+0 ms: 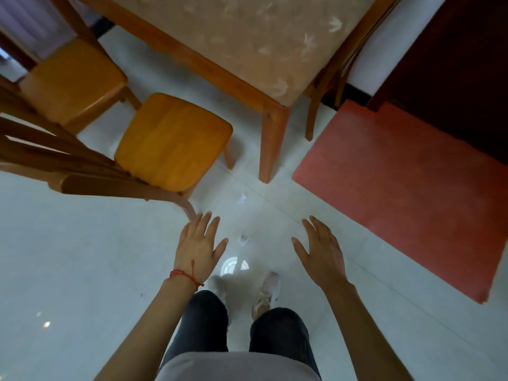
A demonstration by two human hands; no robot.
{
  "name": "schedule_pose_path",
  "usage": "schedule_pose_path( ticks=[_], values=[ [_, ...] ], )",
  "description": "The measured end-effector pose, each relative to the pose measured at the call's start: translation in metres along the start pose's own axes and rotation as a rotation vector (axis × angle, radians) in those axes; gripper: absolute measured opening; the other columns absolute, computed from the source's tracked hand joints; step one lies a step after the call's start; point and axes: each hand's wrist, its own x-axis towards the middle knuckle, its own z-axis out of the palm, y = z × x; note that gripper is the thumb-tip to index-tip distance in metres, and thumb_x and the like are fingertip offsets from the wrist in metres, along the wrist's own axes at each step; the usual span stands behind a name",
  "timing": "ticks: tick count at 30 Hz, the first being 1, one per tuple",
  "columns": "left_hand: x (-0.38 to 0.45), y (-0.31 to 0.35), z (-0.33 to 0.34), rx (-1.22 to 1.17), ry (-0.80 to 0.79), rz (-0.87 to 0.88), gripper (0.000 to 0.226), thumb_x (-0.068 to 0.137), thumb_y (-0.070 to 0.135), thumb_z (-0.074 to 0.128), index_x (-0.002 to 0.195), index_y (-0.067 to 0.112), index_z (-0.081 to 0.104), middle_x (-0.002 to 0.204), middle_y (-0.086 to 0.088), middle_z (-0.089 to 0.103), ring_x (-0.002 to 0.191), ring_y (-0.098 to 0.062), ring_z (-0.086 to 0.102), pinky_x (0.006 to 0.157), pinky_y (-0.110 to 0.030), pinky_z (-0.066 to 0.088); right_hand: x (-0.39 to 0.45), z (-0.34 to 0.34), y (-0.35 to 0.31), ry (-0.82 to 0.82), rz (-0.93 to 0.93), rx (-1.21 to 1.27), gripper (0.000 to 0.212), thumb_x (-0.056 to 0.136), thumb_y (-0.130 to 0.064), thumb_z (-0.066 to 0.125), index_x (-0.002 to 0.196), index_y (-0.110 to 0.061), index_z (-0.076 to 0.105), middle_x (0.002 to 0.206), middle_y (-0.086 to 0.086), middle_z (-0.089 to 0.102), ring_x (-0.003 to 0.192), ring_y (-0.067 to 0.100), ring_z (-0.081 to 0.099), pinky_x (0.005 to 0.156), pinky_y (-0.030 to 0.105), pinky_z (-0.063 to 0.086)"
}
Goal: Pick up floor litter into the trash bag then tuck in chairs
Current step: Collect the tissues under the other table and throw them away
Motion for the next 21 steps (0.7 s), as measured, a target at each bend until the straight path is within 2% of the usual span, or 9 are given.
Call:
schedule_pose_path(
  ticks=[3, 7, 12, 14, 18, 21],
  values=[
    [0.011, -0.005, 0.014, -0.019, -0.017, -0.02, 0.074, 0.093, 0.055, 0.013, 0.118, 0.002, 0.058, 0.12, -0.022, 0.061, 0.11, -0.042, 0.057, 0.086, -0.053, 0.047, 0.015, 0.015, 0.003, -0.036, 0.0, 0.009, 0.063, 0.089, -0.051, 0.03, 0.14, -0.015, 0.033, 0.151, 0.009, 0.029, 0.138, 0.024, 0.027, 0.111, 0.038, 0.025],
    [0.029, -0.012, 0.038, -0.042, -0.051, -0.033, 0.075, 0.093, 0.055, 0.013, 0.115, 0.001, 0.059, 0.118, -0.023, 0.062, 0.109, -0.042, 0.057, 0.084, -0.053, 0.048, 0.033, 0.038, 0.01, -0.045, -0.003, 0.012, 0.055, 0.093, -0.043, 0.041, 0.139, -0.014, 0.035, 0.15, 0.01, 0.03, 0.137, 0.025, 0.029, 0.109, 0.038, 0.027],
    [0.061, -0.02, 0.08, -0.078, -0.091, -0.016, 0.075, 0.094, 0.054, 0.012, 0.113, 0.001, 0.061, 0.115, -0.024, 0.063, 0.106, -0.042, 0.059, 0.082, -0.053, 0.049, 0.066, 0.075, 0.022, -0.06, 0.016, 0.017, 0.067, 0.086, -0.053, 0.029, 0.139, -0.014, 0.035, 0.149, 0.011, 0.031, 0.137, 0.026, 0.03, 0.109, 0.039, 0.029],
    [0.075, -0.026, 0.1, -0.102, -0.096, -0.013, 0.074, 0.094, 0.054, 0.013, 0.114, 0.001, 0.06, 0.116, -0.023, 0.062, 0.107, -0.042, 0.059, 0.083, -0.052, 0.049, 0.08, 0.093, 0.028, -0.065, 0.008, 0.005, 0.07, 0.086, -0.057, 0.025, 0.139, -0.013, 0.035, 0.149, 0.012, 0.032, 0.137, 0.026, 0.03, 0.108, 0.04, 0.029],
    [0.102, -0.043, 0.15, -0.135, -0.101, -0.007, 0.074, 0.094, 0.053, 0.013, 0.114, 0.0, 0.06, 0.116, -0.023, 0.063, 0.107, -0.041, 0.059, 0.083, -0.052, 0.049, 0.111, 0.135, 0.041, -0.063, -0.027, -0.021, 0.061, 0.09, -0.049, 0.034, 0.139, -0.012, 0.036, 0.148, 0.013, 0.033, 0.136, 0.027, 0.031, 0.107, 0.041, 0.03],
    [0.12, -0.057, 0.198, -0.169, -0.116, -0.015, 0.075, 0.093, 0.055, 0.013, 0.115, 0.001, 0.06, 0.117, -0.022, 0.062, 0.109, -0.041, 0.058, 0.084, -0.052, 0.049, 0.137, 0.171, 0.052, -0.064, -0.063, -0.062, 0.064, 0.088, -0.053, 0.028, 0.138, -0.013, 0.038, 0.148, 0.012, 0.035, 0.135, 0.028, 0.034, 0.106, 0.04, 0.032]
  ],
)
